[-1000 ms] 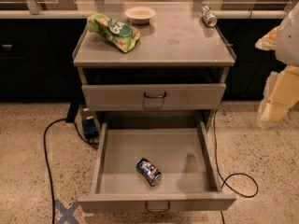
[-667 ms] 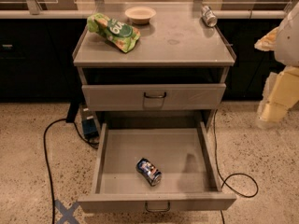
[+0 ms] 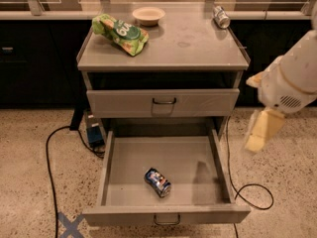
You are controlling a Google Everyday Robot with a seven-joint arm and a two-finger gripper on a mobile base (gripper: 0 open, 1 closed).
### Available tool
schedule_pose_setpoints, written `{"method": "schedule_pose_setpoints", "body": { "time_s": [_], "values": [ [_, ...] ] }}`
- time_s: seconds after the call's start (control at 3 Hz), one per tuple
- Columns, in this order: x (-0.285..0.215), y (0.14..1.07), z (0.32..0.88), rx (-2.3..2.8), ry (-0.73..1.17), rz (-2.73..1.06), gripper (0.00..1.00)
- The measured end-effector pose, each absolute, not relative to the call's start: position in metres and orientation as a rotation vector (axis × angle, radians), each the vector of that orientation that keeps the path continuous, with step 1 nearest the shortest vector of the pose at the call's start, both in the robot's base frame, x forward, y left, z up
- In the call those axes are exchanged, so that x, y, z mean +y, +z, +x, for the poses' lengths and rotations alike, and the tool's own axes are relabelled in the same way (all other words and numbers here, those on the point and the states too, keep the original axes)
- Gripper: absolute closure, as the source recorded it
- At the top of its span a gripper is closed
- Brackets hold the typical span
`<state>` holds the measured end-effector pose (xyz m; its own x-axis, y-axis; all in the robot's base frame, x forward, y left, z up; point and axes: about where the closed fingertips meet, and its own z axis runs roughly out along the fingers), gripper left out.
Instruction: Pick pepsi can from middle drawer and place on counter
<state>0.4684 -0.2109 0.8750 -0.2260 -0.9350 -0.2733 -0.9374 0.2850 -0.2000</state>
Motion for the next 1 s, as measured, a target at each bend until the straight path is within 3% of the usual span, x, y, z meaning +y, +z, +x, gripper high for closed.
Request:
{"method": "schedule_pose_setpoints", "body": {
  "time_s": [0.67,1.0],
  "values": [
    [-0.195,0.727,0.515,2.264,0.067,-1.652,0.0],
    [-0.195,0.727,0.515,2.264,0.067,-1.652,0.0]
  ]
}}
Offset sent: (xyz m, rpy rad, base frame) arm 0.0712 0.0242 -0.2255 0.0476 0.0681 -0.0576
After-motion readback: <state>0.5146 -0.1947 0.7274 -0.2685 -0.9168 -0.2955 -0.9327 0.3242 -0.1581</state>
